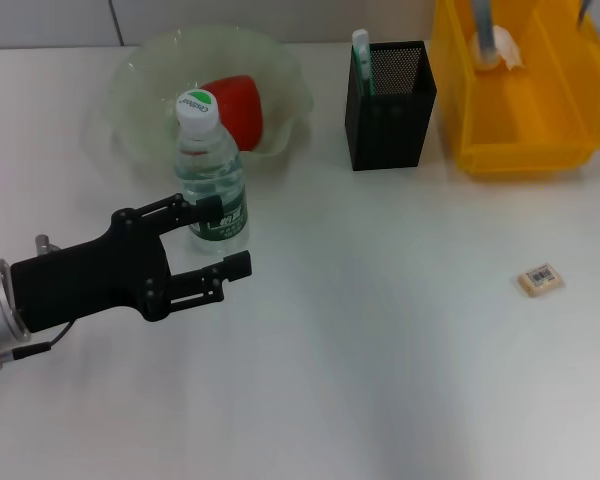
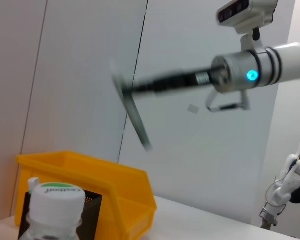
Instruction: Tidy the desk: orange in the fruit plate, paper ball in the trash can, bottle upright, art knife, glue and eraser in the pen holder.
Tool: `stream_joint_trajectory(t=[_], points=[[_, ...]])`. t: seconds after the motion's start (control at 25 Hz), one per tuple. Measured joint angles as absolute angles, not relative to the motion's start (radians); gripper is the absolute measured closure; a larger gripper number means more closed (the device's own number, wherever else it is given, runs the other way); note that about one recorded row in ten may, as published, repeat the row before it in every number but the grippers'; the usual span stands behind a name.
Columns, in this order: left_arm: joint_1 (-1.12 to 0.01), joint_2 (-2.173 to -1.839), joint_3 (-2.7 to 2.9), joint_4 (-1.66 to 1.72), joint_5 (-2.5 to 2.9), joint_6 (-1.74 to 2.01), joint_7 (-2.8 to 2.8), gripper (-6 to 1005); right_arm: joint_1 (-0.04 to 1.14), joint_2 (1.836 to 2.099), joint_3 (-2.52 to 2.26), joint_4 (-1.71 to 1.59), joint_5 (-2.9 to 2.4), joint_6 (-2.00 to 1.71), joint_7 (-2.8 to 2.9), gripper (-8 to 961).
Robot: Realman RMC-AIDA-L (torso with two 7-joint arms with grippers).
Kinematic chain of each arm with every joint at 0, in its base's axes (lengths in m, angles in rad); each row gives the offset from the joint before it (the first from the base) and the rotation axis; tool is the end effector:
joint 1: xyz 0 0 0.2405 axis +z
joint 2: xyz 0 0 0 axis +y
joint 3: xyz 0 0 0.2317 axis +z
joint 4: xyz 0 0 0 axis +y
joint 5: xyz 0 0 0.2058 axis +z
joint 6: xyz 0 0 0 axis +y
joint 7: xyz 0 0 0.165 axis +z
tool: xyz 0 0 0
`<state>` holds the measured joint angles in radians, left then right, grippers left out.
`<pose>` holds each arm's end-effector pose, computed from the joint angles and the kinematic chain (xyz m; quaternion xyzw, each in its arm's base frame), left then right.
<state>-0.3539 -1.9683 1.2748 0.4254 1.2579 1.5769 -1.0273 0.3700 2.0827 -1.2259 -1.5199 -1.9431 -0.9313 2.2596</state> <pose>-0.2437 0.2722 -0.0166 -0.9115 -0.1600 -0.3547 0.1330 0.1159 0.3939 0.0835 -0.8576 0.2535 0.2589 0.3649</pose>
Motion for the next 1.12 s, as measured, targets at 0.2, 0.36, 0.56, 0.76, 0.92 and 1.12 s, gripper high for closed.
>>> stream_joint_trajectory(t=[0.2, 0.36, 0.56, 0.76, 0.92, 1.12], points=[[-0.353, -1.968, 1.275, 0.426, 1.254, 1.594, -1.027, 224, 0.470, 2.079, -1.095, -0.990, -1.203, -0.845, 1.649, 809], [-0.348, -1.967, 1.244, 0.428, 1.254, 1.637, -1.012, 224, 0.598, 2.077, -0.948, -0.557, -0.883, -0.994, 1.364, 812], [-0.346, -1.967, 1.231, 0.428, 1.256, 1.645, -1.001, 224, 0.663, 2.081, -0.942, -0.382, -0.927, -1.019, 1.300, 813], [-0.342, -1.966, 1.231, 0.428, 1.256, 1.646, -0.989, 225, 0.682, 2.084, -0.992, -0.315, -0.964, -1.026, 1.302, 813], [-0.334, -1.967, 1.230, 0.427, 1.258, 1.646, -0.976, 224, 0.688, 2.087, -1.056, -0.297, -0.983, -0.995, 1.298, 814], [-0.331, -1.968, 1.231, 0.425, 1.258, 1.646, -0.973, 224, 0.703, 2.088, -1.067, -0.278, -1.000, -0.975, 1.305, 814]])
